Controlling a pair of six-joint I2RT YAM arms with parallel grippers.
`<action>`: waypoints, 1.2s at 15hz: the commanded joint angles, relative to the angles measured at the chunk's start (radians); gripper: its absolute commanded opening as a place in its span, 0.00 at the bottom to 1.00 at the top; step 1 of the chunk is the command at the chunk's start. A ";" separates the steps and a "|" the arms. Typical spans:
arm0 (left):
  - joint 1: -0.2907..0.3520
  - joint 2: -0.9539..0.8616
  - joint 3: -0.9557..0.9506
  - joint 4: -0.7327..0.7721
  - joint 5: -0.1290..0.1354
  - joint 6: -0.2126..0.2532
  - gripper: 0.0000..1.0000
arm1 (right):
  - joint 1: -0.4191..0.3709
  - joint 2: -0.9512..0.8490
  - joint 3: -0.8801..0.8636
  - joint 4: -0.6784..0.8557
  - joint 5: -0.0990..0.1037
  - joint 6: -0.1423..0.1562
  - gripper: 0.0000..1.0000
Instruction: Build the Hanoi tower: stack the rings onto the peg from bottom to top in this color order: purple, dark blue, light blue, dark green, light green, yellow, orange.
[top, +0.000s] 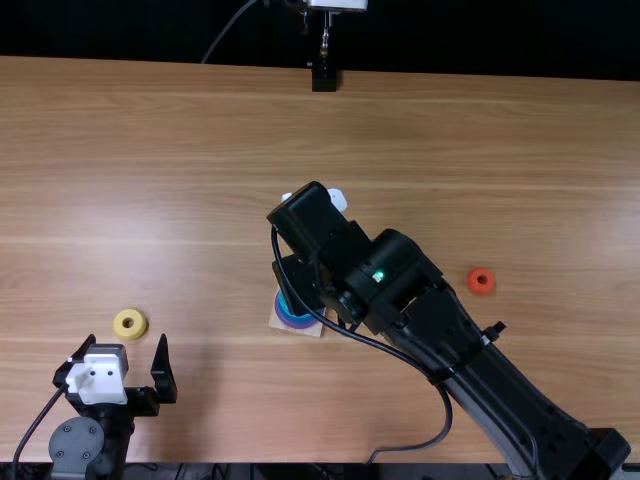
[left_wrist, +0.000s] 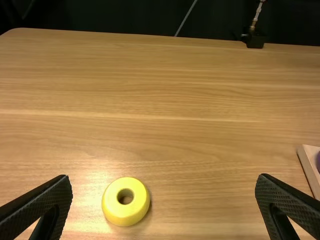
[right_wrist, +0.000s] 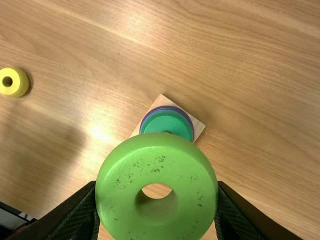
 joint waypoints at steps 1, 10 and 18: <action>-0.011 -0.016 -0.105 -0.078 0.003 0.015 1.00 | 0.000 0.028 0.028 0.003 0.003 0.010 0.00; -0.011 -0.016 -0.105 -0.080 0.003 0.015 1.00 | -0.003 0.033 0.014 0.003 0.003 0.010 0.00; -0.011 -0.016 -0.105 -0.080 0.003 0.014 1.00 | -0.005 0.084 0.013 0.003 0.003 0.010 0.00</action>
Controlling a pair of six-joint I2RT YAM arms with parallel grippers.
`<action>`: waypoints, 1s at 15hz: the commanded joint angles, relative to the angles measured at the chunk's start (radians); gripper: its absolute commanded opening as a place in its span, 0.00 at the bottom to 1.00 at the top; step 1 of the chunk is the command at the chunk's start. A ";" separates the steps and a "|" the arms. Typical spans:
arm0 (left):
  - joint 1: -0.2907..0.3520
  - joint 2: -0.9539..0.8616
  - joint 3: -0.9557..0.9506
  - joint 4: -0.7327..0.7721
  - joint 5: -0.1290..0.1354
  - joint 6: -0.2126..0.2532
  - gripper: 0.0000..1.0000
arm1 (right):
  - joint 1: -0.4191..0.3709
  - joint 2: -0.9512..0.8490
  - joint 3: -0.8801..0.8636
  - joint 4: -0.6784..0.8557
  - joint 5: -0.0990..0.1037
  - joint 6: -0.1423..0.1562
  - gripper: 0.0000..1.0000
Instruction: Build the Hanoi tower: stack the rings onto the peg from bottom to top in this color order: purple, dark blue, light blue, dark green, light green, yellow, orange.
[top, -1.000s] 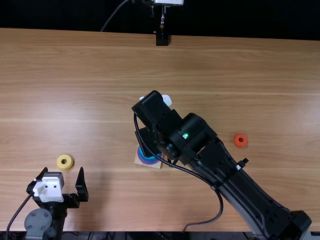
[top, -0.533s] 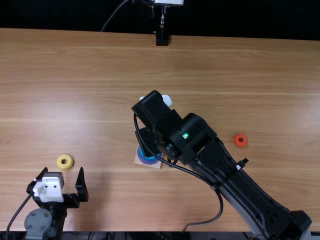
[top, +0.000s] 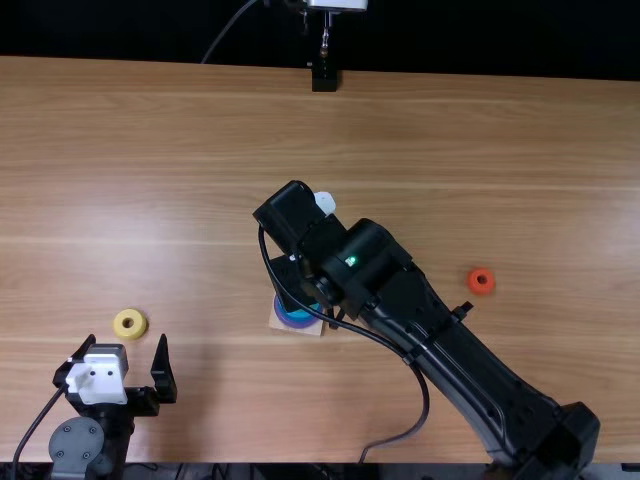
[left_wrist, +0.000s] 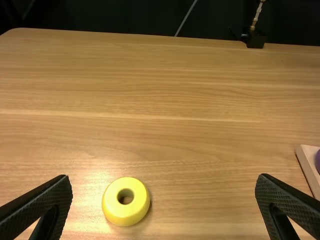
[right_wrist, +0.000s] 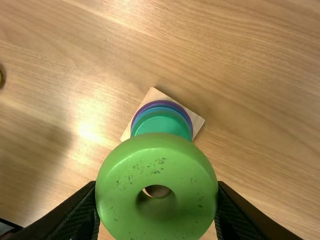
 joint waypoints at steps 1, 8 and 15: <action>-0.011 -0.016 -0.105 -0.081 0.002 0.016 1.00 | -0.004 0.002 0.011 0.003 -0.001 0.001 0.00; -0.011 -0.016 -0.105 -0.079 0.002 0.014 1.00 | -0.012 0.034 0.024 0.003 0.001 0.003 1.00; -0.011 -0.016 -0.105 -0.081 0.002 0.014 1.00 | -0.161 0.008 0.039 0.096 0.014 -0.010 1.00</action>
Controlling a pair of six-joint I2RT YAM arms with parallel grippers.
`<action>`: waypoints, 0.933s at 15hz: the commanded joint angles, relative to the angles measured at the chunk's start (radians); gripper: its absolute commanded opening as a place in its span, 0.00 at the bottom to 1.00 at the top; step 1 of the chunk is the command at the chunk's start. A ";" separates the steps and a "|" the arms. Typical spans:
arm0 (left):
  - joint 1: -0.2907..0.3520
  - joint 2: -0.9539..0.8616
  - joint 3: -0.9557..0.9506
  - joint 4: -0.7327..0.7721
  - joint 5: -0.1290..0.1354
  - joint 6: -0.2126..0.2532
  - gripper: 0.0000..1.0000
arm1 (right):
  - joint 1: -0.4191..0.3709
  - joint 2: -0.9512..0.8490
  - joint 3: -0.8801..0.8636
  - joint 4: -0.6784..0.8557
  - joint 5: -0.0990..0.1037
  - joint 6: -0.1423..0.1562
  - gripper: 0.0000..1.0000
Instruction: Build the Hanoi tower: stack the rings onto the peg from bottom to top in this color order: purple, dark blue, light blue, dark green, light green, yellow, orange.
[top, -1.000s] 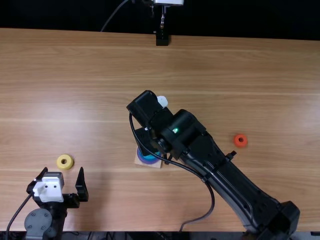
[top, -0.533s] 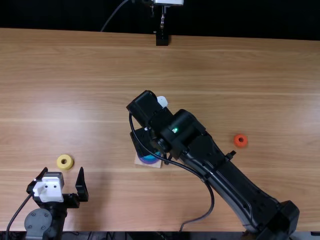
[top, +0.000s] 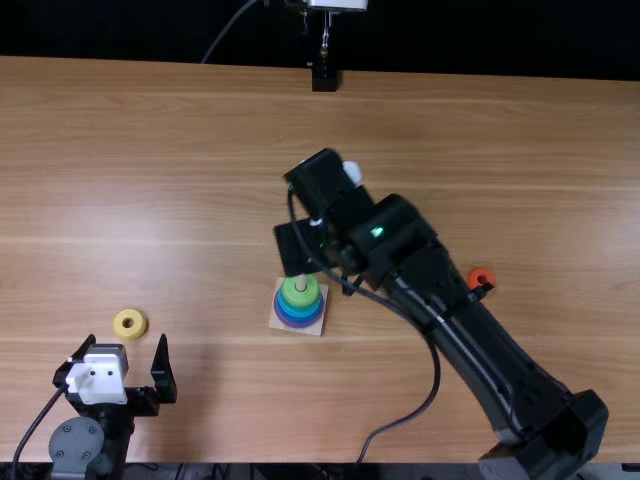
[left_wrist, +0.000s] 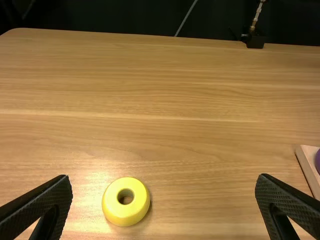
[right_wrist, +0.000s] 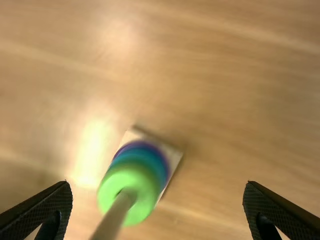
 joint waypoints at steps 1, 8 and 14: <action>-0.011 -0.016 -0.105 -0.078 0.002 0.016 1.00 | -0.059 -0.065 0.009 0.022 0.011 -0.011 1.00; -0.011 -0.016 -0.105 -0.080 0.002 0.016 1.00 | -0.360 -0.549 -0.535 0.596 0.008 -0.024 1.00; -0.011 -0.016 -0.105 -0.078 0.002 0.016 1.00 | -0.517 -1.000 -1.053 1.102 -0.002 -0.216 1.00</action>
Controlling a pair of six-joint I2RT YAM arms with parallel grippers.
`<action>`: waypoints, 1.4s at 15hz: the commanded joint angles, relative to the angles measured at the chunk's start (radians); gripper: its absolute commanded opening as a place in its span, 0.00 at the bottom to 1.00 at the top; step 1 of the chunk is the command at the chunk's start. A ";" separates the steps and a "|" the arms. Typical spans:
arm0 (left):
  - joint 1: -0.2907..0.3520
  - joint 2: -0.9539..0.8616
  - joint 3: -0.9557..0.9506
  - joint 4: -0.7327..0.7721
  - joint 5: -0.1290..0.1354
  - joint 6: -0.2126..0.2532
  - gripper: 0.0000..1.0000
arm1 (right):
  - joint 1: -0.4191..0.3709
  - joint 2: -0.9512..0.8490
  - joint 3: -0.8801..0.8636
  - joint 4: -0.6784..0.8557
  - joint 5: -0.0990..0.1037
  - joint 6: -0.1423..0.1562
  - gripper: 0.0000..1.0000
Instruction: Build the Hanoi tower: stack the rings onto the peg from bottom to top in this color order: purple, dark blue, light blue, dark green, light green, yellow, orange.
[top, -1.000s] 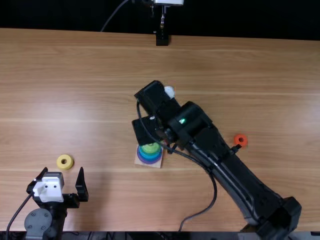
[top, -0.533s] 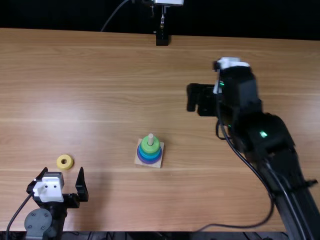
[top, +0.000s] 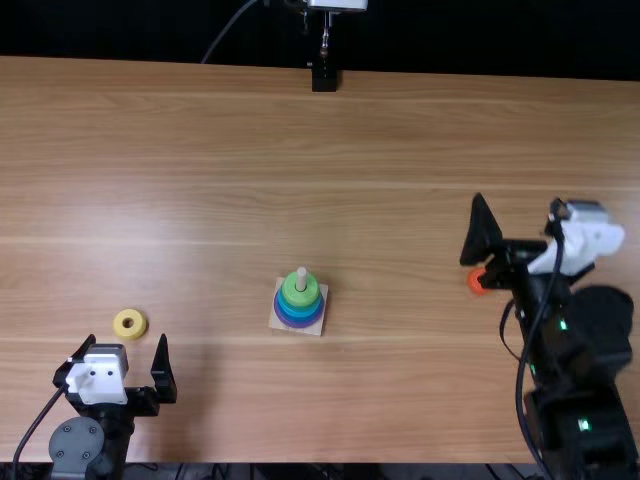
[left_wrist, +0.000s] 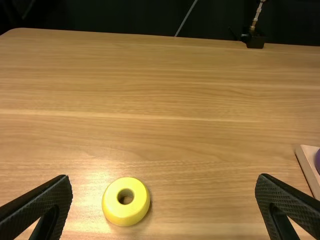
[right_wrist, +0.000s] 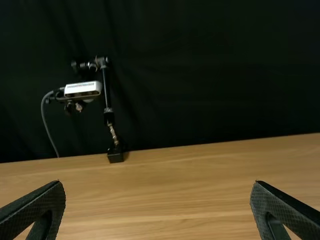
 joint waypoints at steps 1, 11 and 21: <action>-0.011 -0.016 -0.105 -0.078 0.003 0.014 1.00 | -0.048 -0.083 -0.076 0.011 -0.004 -0.031 1.00; -0.011 -0.016 -0.105 -0.080 0.003 0.014 1.00 | -0.177 -0.695 -0.631 -0.002 -0.159 -0.023 1.00; -0.011 -0.016 -0.105 -0.078 0.003 0.016 1.00 | -0.169 -0.864 -0.803 -0.195 -0.157 -0.042 1.00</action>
